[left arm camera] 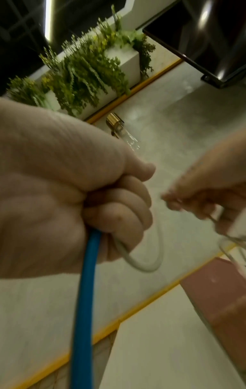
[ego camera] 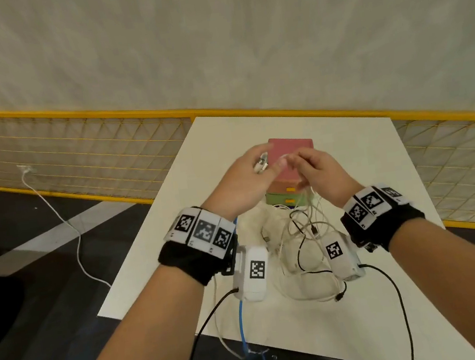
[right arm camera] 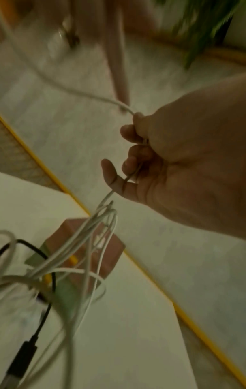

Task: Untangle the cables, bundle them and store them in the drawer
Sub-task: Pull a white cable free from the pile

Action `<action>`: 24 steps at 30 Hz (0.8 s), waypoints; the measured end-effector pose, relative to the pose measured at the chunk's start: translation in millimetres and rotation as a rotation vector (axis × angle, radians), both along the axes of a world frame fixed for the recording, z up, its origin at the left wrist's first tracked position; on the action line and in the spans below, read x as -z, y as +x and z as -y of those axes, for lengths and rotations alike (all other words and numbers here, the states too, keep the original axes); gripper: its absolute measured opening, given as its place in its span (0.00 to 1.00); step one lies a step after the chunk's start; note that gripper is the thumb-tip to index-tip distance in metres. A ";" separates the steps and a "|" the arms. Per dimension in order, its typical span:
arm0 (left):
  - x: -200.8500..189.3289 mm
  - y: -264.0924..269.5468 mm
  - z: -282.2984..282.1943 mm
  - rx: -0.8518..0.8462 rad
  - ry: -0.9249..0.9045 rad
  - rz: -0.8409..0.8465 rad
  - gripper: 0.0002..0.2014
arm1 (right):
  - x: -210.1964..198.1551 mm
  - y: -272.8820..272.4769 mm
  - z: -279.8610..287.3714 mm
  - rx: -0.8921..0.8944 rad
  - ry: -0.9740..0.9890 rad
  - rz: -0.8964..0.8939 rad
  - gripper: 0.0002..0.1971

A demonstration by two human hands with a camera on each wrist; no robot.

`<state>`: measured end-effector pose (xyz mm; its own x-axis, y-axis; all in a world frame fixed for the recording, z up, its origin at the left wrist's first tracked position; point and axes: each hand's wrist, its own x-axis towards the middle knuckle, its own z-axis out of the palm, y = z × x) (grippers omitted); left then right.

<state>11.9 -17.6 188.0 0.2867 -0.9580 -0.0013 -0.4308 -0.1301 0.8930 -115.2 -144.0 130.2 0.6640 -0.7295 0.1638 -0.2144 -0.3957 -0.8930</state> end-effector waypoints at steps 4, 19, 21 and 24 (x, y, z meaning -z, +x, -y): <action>6.5 -3.6 9.0 -0.057 0.025 0.017 0.16 | -21.7 8.4 -10.0 -0.082 -0.076 0.093 0.12; 21.1 6.2 8.9 -0.009 -0.139 0.382 0.20 | -21.8 -0.7 -19.4 -0.108 -0.147 -0.166 0.14; 27.3 2.5 11.9 -0.027 -0.107 0.344 0.12 | -31.0 1.1 -20.9 -0.125 -0.205 -0.139 0.14; 11.3 12.6 12.6 -0.250 -0.242 0.174 0.15 | -19.6 -8.9 -13.4 -0.089 -0.196 -0.151 0.14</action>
